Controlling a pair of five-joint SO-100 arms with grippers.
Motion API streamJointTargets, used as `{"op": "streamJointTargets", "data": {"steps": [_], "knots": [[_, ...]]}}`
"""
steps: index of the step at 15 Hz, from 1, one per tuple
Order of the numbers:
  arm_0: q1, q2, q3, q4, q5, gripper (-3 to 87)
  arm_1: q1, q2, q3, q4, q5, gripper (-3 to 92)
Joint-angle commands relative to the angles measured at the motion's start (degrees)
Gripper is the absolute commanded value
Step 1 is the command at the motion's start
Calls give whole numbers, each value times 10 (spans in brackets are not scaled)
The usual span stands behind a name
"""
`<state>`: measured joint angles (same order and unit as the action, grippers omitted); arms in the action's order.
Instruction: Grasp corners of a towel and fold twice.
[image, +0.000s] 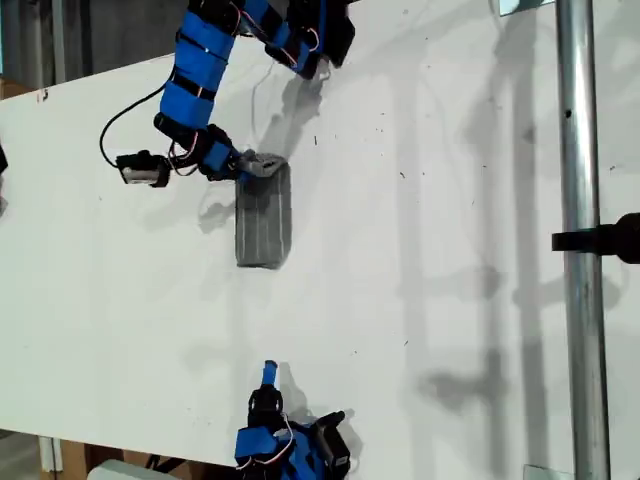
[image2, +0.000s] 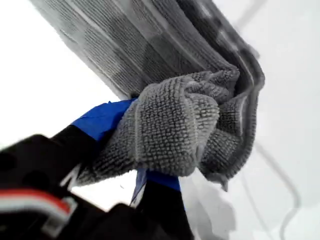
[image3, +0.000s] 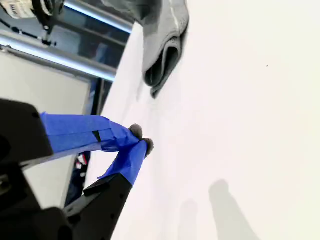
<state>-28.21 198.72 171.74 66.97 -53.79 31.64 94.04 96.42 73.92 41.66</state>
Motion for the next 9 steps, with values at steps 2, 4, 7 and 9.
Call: {"op": "streamJointTargets", "data": {"steps": [2,4,7,9], "knots": [[-5,4,-12,3,-3,-26,-50,35,-69,-106,4,-2],[-4,4,-12,3,-4,-26,-69,-13,-69,-166,18,-2],[-4,4,-13,3,-4,-26,-109,-73,-67,-279,35,-2],[-4,4,-15,3,-5,-26,-129,-89,-87,-317,39,278]]}}
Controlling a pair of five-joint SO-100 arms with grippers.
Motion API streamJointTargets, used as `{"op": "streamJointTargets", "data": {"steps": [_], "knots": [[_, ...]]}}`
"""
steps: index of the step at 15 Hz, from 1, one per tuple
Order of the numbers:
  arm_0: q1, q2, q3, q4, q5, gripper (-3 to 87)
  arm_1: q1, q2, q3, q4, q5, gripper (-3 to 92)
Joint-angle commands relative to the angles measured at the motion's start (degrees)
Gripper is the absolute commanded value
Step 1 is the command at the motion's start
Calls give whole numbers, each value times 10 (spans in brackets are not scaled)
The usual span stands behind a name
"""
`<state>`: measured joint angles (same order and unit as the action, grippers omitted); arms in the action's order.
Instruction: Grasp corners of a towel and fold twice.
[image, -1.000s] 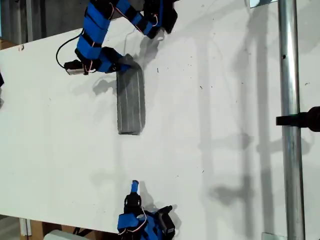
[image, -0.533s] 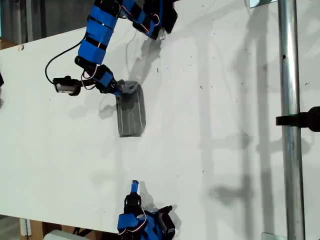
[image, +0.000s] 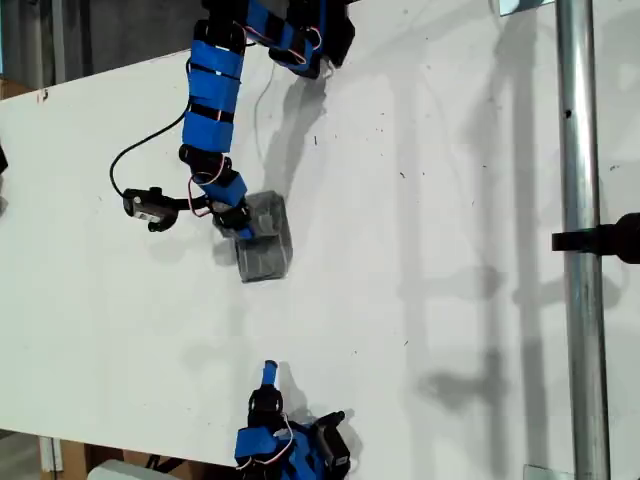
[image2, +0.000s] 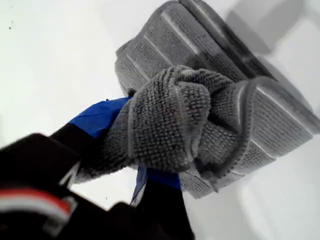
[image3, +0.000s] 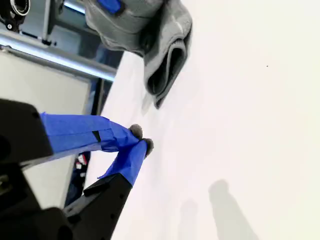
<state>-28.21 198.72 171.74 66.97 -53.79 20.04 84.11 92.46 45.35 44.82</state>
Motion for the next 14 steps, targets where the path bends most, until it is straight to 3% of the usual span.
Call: {"op": "streamJointTargets", "data": {"steps": [1,2,3,4,8,10,12,14], "knots": [[-3,4,-15,4,-5,-26,-18,26,-47,-47,7,381],[-3,4,-15,4,-6,-26,-26,66,-17,-96,4,287],[-3,4,-15,4,-6,-26,-33,129,41,-176,-6,284],[-4,4,-14,3,-6,-26,-25,189,93,-233,-6,203],[-3,4,-11,-8,-18,-26,71,298,180,-68,11,110],[-6,4,-3,-17,-32,-26,103,411,279,43,-4,-2],[-6,4,15,-36,-57,-26,114,560,410,117,27,-2],[-3,4,62,-99,-109,-26,114,750,548,173,68,-2]]}}
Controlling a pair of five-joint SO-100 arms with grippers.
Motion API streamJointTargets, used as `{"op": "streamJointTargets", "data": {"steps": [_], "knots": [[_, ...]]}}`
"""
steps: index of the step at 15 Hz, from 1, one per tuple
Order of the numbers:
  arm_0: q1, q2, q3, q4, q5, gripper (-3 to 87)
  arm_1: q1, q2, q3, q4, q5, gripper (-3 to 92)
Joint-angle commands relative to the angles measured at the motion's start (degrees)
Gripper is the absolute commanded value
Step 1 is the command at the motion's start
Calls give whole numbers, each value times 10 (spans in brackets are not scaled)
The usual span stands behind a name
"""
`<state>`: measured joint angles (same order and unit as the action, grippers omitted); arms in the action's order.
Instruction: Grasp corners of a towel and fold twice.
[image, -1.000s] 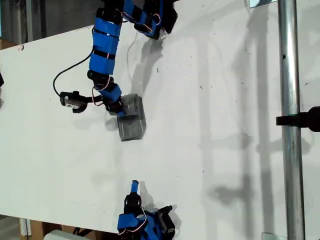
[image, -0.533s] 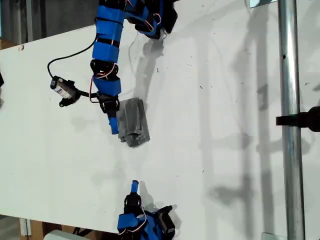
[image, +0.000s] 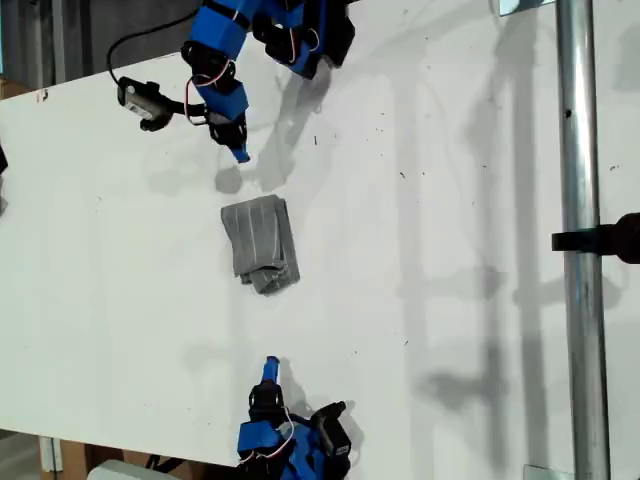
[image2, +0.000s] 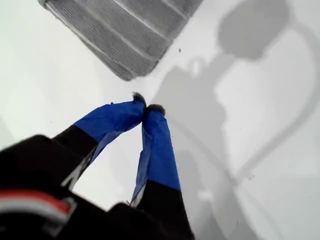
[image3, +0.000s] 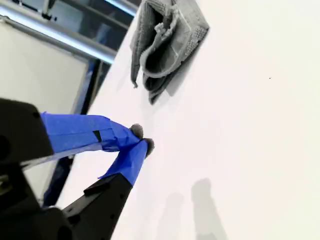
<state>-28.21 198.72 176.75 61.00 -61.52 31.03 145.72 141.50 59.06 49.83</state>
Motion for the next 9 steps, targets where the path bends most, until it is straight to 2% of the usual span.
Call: {"op": "streamJointTargets", "data": {"steps": [1,3,4,6,7,9], "knots": [[0,4,19,-37,-80,-26,8,226,98,94,35,-2],[-2,4,18,-19,-101,-26,-3,399,171,172,76,-2],[-4,4,18,18,-136,-26,-8,426,208,180,98,-2],[-3,4,19,125,-341,-25,-30,423,239,192,108,-2],[1,3,19,130,-294,-25,-26,423,239,202,113,-2],[1,3,19,130,-98,-24,-27,425,237,239,116,2]]}}
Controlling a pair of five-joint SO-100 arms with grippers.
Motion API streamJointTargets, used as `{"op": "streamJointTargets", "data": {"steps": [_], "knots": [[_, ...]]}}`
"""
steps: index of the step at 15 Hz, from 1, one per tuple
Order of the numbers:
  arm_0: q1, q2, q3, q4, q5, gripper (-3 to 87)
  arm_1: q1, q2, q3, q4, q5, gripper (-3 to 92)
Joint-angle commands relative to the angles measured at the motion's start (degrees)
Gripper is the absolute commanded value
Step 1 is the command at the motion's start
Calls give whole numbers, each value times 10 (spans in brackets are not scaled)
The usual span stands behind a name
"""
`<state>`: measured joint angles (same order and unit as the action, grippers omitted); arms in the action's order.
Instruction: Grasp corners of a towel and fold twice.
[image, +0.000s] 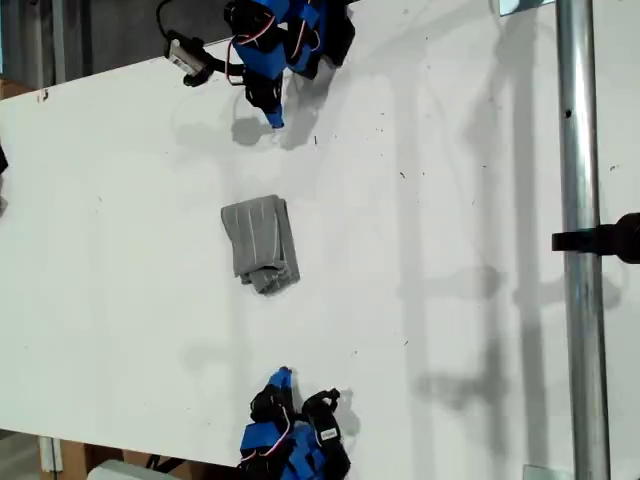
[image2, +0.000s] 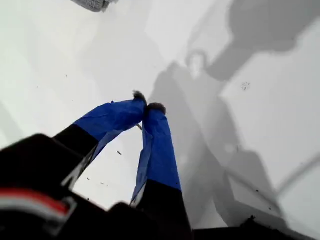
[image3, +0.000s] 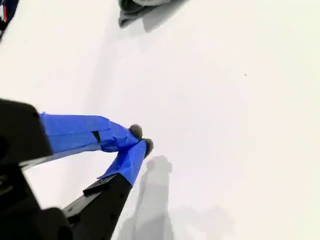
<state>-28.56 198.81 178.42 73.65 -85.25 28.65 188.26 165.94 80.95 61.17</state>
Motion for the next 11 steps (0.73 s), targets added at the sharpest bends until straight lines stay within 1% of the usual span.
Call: {"op": "streamJointTargets", "data": {"steps": [1,2,3,4,11], "knots": [[9,0,1,8,210,-25,-6,0,-7,20,3,2],[35,3,1,8,223,-25,-13,0,-7,20,3,2],[47,3,1,7,280,-25,-19,0,-7,20,2,2],[47,3,1,6,288,-25,-24,0,-7,20,2,2],[47,3,1,6,288,-25,-28,0,-7,20,2,2]]}}
